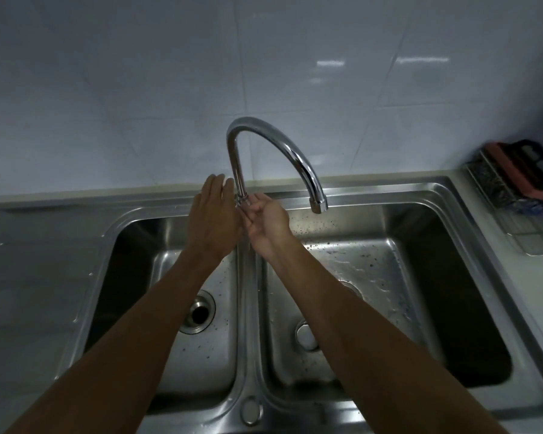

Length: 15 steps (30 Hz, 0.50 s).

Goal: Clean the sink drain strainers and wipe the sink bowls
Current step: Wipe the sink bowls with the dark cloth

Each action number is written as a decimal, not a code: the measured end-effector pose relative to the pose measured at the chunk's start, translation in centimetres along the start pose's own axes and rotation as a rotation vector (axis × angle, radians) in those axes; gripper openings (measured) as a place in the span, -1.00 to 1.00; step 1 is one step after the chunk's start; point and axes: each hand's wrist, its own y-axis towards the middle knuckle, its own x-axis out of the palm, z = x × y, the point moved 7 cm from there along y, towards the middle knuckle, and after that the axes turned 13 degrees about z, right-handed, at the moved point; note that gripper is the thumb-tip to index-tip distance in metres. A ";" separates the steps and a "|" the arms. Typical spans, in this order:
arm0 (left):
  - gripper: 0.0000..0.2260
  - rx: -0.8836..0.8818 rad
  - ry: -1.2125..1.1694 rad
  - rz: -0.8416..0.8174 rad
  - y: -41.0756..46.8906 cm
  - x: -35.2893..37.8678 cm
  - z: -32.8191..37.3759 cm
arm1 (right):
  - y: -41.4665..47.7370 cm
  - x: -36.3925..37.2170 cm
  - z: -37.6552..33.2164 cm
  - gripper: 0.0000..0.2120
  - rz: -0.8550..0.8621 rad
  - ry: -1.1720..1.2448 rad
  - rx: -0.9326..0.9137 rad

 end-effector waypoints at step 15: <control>-0.24 -0.062 -0.359 -0.169 -14.2 7.7 19.8 | -9.1 -25.9 -15.4 -0.49 0.264 -1.871 -0.761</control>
